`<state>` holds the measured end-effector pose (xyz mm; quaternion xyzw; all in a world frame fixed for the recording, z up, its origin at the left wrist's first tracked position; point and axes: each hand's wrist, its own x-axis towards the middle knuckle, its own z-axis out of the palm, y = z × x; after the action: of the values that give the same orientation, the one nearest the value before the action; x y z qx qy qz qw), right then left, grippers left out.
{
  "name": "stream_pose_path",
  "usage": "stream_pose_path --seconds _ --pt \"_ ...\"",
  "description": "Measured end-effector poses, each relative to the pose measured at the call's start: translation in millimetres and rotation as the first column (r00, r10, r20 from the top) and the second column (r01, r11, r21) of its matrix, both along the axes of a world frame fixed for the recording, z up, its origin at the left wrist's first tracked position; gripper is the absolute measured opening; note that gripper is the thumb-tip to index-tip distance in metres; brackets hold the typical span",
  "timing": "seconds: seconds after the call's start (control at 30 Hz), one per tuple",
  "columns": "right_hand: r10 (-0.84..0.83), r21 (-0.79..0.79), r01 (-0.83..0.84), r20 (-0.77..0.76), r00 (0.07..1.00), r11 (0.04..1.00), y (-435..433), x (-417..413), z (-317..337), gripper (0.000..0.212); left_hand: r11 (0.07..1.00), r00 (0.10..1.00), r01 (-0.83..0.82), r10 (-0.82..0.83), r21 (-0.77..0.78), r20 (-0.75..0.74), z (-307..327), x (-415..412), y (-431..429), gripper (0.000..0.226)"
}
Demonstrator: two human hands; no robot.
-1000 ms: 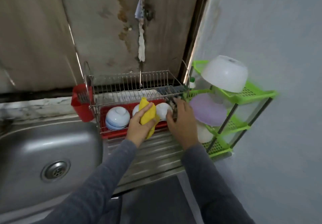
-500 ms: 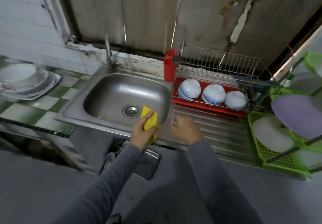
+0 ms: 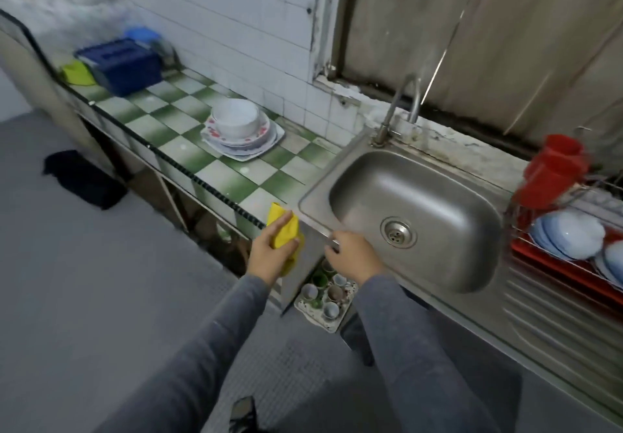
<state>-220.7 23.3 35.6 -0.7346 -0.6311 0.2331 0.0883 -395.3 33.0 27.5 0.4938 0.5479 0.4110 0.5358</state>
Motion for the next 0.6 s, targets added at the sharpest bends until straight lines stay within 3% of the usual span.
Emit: stream_pose_path --seconds 0.27,0.6 --pt "0.069 0.023 -0.069 -0.011 0.998 0.997 87.8 -112.7 -3.8 0.033 0.997 0.997 -0.07 0.07 0.038 -0.016 1.6 -114.4 81.8 0.055" --pt "0.093 0.065 -0.089 -0.056 0.994 0.994 209.5 -174.5 -18.5 0.038 0.99 0.99 -0.139 0.139 -0.008 -0.028 -12.0 -180.7 196.5 0.052"
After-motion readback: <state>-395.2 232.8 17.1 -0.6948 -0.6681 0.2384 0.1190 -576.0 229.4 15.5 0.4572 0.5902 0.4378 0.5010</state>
